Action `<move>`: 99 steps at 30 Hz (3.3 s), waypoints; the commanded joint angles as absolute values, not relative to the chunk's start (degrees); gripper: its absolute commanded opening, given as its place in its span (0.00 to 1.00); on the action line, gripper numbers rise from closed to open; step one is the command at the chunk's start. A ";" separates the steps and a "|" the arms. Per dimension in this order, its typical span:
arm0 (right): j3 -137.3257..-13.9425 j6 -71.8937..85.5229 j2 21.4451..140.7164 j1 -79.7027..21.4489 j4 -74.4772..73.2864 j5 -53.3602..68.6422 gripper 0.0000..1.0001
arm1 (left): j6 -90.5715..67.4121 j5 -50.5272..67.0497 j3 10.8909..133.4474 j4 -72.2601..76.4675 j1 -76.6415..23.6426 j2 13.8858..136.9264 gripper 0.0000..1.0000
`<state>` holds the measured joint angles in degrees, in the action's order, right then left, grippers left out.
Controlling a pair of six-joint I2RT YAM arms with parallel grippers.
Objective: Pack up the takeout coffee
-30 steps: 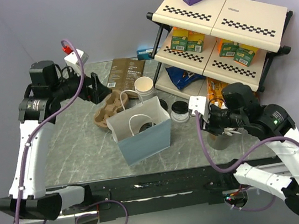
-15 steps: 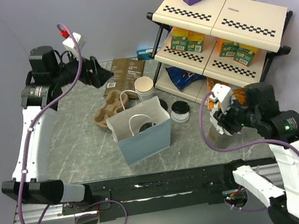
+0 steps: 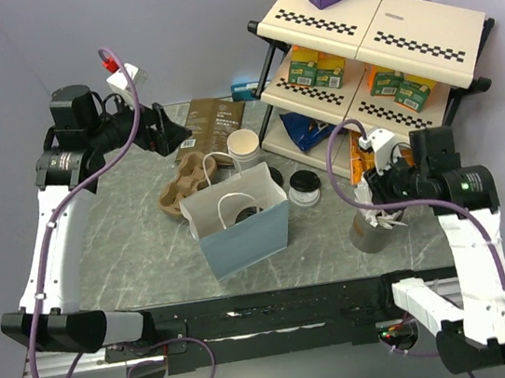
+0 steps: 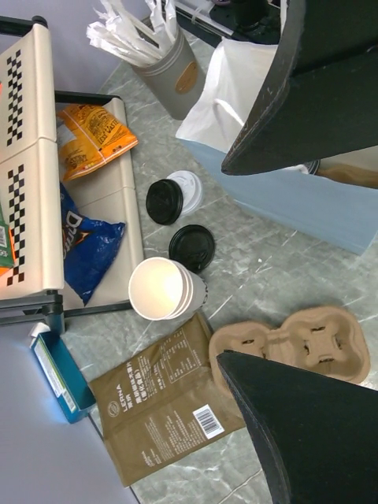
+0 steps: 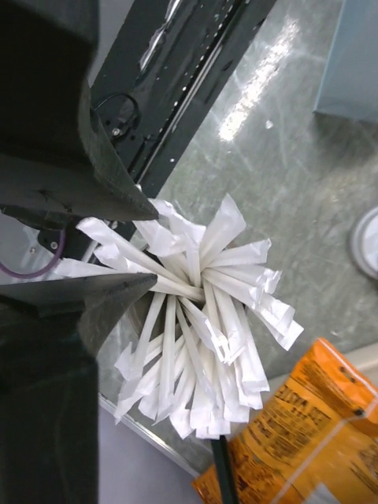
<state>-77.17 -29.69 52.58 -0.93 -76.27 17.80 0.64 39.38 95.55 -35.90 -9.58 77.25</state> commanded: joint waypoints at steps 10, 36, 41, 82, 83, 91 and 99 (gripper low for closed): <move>-77.61 -31.03 59.77 1.23 -70.58 16.52 0.33 | 0.44 40.52 94.75 -34.36 -8.79 74.27 0.99; -71.19 -30.15 57.48 1.14 -68.12 24.26 0.38 | -1.58 42.01 94.39 -34.80 -7.56 73.57 0.99; -72.07 -30.50 58.71 1.14 -67.68 24.69 0.26 | -2.02 42.27 93.69 -34.54 -7.03 72.95 0.99; -125.44 -16.63 65.92 1.06 -72.88 52.63 0.00 | -2.64 43.07 93.87 -34.19 -5.45 73.65 0.99; -124.46 -15.13 66.27 1.05 -69.64 56.04 0.00 | -2.55 43.07 94.04 -34.19 -5.45 73.91 0.99; -122.33 -10.63 71.62 -9.74 -63.10 55.56 0.00 | -1.23 42.01 95.01 -35.07 -5.10 73.74 0.99; -120.94 -15.64 78.66 -25.21 -60.65 41.86 0.00 | -1.14 42.01 93.96 -34.98 -3.26 72.07 0.99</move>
<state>-121.38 -14.11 77.41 -20.08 -65.28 48.73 -2.13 42.15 92.82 -35.24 -4.38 74.06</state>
